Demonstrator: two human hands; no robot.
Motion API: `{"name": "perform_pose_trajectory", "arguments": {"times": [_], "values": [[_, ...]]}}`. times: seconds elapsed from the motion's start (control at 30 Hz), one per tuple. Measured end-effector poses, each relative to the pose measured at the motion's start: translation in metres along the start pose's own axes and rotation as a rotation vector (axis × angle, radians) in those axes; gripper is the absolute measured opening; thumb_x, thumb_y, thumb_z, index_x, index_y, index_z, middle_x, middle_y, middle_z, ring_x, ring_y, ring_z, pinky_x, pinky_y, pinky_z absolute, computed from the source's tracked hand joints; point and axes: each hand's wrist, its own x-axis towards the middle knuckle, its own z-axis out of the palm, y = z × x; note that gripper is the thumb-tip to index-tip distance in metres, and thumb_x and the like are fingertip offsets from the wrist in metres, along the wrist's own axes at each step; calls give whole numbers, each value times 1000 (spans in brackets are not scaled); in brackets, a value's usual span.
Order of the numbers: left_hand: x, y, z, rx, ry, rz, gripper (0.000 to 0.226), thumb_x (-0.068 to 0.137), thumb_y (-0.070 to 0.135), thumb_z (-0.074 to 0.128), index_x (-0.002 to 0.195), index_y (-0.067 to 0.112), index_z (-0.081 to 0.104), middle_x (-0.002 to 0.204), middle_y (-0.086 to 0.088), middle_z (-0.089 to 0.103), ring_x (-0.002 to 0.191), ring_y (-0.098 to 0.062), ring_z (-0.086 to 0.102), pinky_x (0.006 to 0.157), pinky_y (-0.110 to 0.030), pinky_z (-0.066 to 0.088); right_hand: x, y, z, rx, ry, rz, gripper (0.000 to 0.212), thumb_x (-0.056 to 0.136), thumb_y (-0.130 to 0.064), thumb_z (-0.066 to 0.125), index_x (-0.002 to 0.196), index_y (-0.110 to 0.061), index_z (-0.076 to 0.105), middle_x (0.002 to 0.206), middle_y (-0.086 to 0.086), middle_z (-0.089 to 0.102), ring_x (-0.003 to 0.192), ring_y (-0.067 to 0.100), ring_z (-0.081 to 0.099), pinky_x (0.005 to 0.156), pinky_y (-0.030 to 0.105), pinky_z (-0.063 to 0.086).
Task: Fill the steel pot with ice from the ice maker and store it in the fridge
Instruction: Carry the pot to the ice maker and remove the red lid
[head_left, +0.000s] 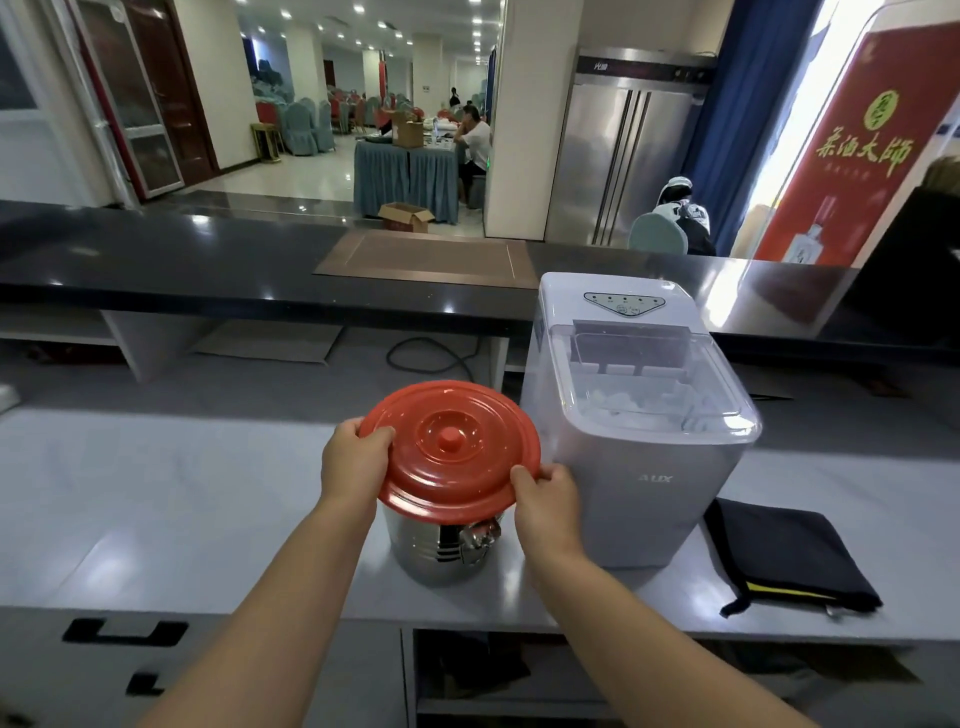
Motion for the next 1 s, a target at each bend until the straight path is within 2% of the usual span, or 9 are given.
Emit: {"name": "perform_pose_trajectory", "arguments": {"times": [0.17, 0.27, 0.33, 0.43, 0.53, 0.67, 0.77, 0.87, 1.0], "values": [[-1, 14, -9, -30, -19, 65, 20, 88, 14, 54, 108, 17, 53, 87, 3, 59, 83, -16, 59, 78, -34, 49, -6, -12, -4, -89, -16, -140, 17, 89, -25, 53, 95, -18, 67, 84, -4, 67, 77, 12, 60, 73, 34, 49], [-2, 26, -17, -91, -23, 105, 19, 91, 14, 52, 110, 19, 50, 87, 4, 59, 78, -11, 59, 64, -26, 48, -4, -23, -1, -61, -14, -219, 26, 80, -36, 53, 88, -19, 72, 84, 0, 70, 79, 15, 64, 80, 46, 55], [-1, 33, -23, -128, -16, 128, 19, 92, 14, 51, 110, 20, 49, 89, 4, 59, 78, -10, 59, 59, -23, 45, -3, -35, 2, -17, -54, -238, 22, 80, -34, 54, 80, -22, 72, 82, -1, 70, 77, 14, 64, 78, 40, 56], [6, 37, -32, -130, 28, 140, 27, 93, 15, 51, 119, 19, 53, 103, -1, 62, 90, -16, 60, 68, -26, 47, 0, -49, 5, 74, -108, -265, 26, 88, -11, 55, 73, -27, 69, 65, -9, 64, 61, 5, 55, 61, 23, 49], [14, 34, -41, -101, 80, 128, 30, 94, 15, 50, 124, 17, 55, 109, 0, 63, 98, -17, 59, 80, -32, 50, 5, -56, 14, 117, -157, -293, 25, 90, -5, 55, 87, -25, 70, 58, -11, 60, 46, -2, 50, 49, 13, 45], [25, 28, -53, -95, 177, 109, 31, 94, 16, 53, 125, 17, 57, 109, 3, 60, 103, -17, 55, 87, -32, 46, 16, -66, 33, 134, -188, -311, 22, 92, -5, 55, 102, -19, 68, 71, -2, 64, 48, -1, 53, 50, 12, 48], [32, 26, -63, -103, 230, 81, 31, 95, 20, 50, 125, 16, 57, 111, 2, 58, 104, -17, 52, 91, -34, 45, 23, -72, 51, 163, -251, -308, 21, 94, -6, 53, 104, -17, 68, 79, 2, 67, 62, 9, 60, 59, 20, 55], [44, 26, -76, -170, 282, -16, 27, 95, 27, 47, 113, 11, 60, 94, -4, 55, 82, -18, 51, 74, -31, 47, 32, -77, 69, 177, -293, -289, 20, 96, -11, 51, 106, -16, 67, 90, 5, 70, 75, 18, 65, 72, 31, 59], [57, 33, -93, -410, 277, -70, 41, 100, 36, 33, 86, 8, 59, 68, -5, 52, 59, -17, 47, 59, -28, 45, 45, -91, 95, 273, -384, -281, 22, 96, -7, 47, 94, -15, 68, 85, 8, 69, 76, 20, 64, 73, 34, 58]]}}
